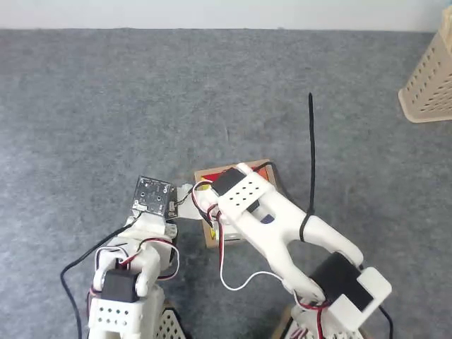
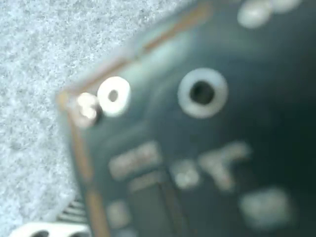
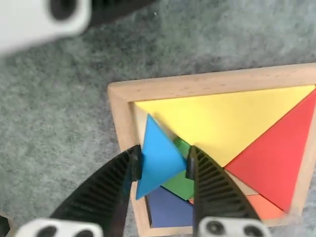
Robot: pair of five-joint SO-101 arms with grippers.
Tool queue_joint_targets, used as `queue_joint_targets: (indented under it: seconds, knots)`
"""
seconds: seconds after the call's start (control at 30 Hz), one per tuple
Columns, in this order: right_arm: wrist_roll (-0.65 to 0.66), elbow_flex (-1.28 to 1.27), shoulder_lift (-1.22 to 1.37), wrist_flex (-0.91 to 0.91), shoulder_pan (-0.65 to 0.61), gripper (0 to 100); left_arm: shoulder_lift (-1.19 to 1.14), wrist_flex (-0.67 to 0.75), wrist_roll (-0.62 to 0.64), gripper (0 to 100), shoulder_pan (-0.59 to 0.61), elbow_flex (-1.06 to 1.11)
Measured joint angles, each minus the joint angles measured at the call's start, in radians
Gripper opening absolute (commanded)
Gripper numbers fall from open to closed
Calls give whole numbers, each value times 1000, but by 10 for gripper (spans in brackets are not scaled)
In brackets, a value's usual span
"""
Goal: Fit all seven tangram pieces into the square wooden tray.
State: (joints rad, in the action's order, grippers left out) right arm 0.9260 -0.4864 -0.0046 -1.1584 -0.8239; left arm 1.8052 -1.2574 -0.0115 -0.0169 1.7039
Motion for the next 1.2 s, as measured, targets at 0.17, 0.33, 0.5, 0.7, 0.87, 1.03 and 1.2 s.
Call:
queue_joint_targets:
  seconds: [0.17,0.33,0.5,0.7,0.87,1.03,1.2]
  knots:
    - [0,0,0,0,0,165,0,0,0,12,0,0]
    - [-8,0,0,0,0,162,0,0,2,12,0,0]
    - [-41,0,0,-5,28,40,0,0,0,12,0,0]
    - [-184,0,0,-9,152,19,0,0,0,12,0,0]
    - [-313,0,0,-9,236,7,0,0,0,12,0,0]
    - [-485,-61,-48,15,322,7,0,0,0,12,0,0]
    - [-594,-278,-302,150,471,7,0,0,0,12,0,0]
